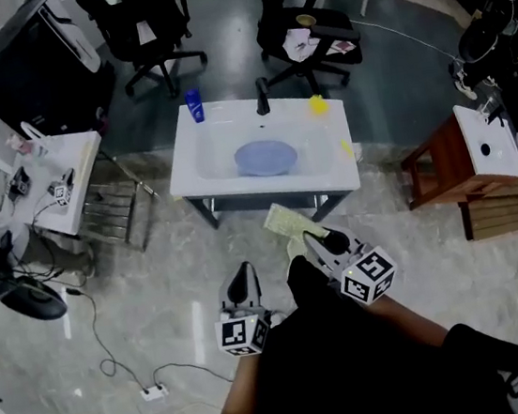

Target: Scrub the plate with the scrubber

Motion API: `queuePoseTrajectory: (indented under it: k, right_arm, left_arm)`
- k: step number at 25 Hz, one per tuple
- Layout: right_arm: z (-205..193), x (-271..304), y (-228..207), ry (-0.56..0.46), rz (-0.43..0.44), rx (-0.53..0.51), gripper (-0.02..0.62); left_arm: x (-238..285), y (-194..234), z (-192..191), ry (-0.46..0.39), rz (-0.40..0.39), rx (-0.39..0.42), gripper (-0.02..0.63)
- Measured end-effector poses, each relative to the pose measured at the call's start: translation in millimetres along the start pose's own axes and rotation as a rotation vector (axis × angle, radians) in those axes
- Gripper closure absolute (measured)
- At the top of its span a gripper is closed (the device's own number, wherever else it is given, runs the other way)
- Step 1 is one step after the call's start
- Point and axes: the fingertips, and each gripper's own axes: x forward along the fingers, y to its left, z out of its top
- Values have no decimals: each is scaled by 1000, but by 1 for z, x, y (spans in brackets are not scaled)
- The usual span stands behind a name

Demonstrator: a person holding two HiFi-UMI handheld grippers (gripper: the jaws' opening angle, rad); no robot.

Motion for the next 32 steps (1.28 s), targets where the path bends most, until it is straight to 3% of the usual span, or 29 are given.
queuePoseTrajectory:
  k: [7, 15, 27, 32]
  right_arm:
    - [17, 41, -93, 10, -53, 67, 534]
    - [26, 82, -201, 53, -100, 134, 532]
    - [31, 135, -270, 110, -27, 153, 532]
    - [28, 146, -293, 155, -27, 185, 532]
  left_arm:
    - [106, 10, 11, 84, -21, 51, 603]
    - [214, 25, 13, 170, 14, 43, 603]
    - [326, 72, -18, 306, 122, 26, 601]
    - [357, 109, -53, 438, 153, -11, 601]
